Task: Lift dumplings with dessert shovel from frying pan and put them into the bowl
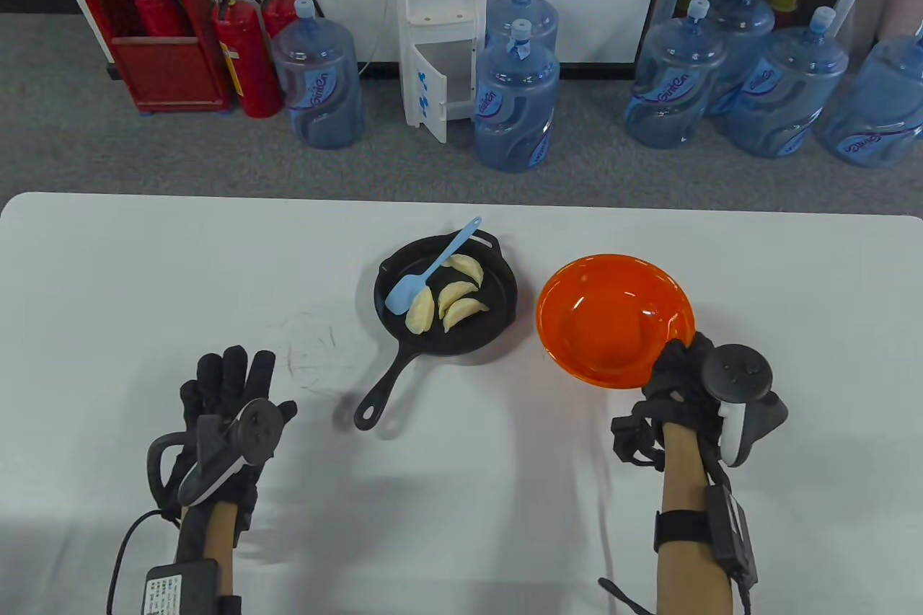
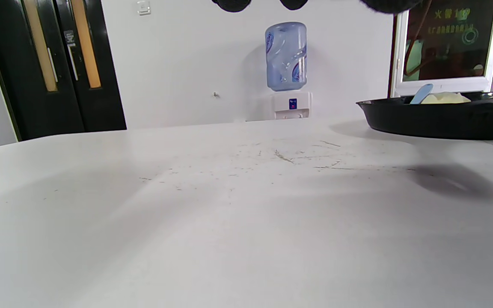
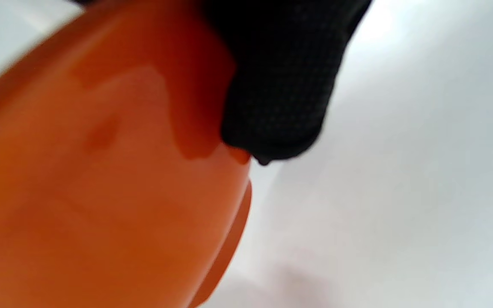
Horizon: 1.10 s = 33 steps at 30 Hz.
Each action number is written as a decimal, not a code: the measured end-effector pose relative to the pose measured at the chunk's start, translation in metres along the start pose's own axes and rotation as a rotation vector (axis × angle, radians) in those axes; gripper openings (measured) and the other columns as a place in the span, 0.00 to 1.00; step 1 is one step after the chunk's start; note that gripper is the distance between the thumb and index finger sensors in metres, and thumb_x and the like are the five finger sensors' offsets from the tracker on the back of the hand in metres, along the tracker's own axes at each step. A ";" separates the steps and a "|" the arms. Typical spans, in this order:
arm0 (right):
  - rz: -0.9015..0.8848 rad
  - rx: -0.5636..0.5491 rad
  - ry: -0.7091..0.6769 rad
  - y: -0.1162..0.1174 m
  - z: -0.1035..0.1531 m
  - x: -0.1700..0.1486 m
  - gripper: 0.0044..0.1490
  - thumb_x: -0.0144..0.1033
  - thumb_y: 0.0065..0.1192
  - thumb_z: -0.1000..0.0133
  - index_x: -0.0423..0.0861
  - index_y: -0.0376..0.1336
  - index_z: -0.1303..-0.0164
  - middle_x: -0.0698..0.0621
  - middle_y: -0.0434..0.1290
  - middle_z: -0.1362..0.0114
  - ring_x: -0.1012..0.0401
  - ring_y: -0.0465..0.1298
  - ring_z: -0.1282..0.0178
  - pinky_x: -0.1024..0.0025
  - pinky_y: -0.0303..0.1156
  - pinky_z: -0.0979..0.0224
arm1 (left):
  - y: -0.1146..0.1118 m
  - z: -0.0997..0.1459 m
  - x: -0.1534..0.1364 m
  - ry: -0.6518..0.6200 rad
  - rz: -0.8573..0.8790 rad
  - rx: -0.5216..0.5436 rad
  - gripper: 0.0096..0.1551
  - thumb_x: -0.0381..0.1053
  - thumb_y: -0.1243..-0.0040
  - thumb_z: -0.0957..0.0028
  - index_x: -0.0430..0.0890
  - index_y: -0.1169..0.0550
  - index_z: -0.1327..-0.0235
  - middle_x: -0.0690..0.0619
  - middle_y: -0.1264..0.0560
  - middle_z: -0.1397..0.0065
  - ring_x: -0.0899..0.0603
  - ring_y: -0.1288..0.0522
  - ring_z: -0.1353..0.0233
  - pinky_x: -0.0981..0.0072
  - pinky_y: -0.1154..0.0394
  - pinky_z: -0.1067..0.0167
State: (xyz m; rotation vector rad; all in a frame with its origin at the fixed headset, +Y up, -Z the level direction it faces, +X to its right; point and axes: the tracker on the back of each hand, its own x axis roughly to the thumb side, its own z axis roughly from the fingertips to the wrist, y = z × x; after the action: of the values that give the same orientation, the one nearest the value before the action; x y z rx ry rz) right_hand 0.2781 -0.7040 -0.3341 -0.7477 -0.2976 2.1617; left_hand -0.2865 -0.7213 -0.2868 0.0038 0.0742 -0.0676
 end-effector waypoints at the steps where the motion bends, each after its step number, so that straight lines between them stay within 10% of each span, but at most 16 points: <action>1: -0.004 -0.005 0.012 -0.001 -0.003 -0.003 0.34 0.35 0.54 0.29 0.28 0.57 0.20 0.31 0.73 0.31 0.50 0.85 0.49 0.77 0.90 0.52 | 0.000 0.000 0.000 0.002 -0.003 -0.006 0.42 0.68 0.60 0.38 0.58 0.51 0.11 0.44 0.55 0.09 0.31 0.57 0.12 0.37 0.51 0.19; 33: -0.064 -0.013 0.192 0.001 -0.022 -0.078 0.36 0.36 0.54 0.29 0.27 0.56 0.18 0.29 0.72 0.29 0.47 0.85 0.47 0.73 0.89 0.50 | -0.002 -0.002 -0.003 0.008 -0.018 -0.046 0.42 0.68 0.59 0.37 0.58 0.50 0.11 0.46 0.53 0.08 0.32 0.56 0.11 0.38 0.51 0.19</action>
State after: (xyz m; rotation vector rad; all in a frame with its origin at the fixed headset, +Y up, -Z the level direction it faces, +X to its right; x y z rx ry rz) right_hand 0.3295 -0.7652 -0.3192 -0.9336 -0.2320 2.0120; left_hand -0.2894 -0.7233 -0.2884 -0.0423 0.0842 -0.0843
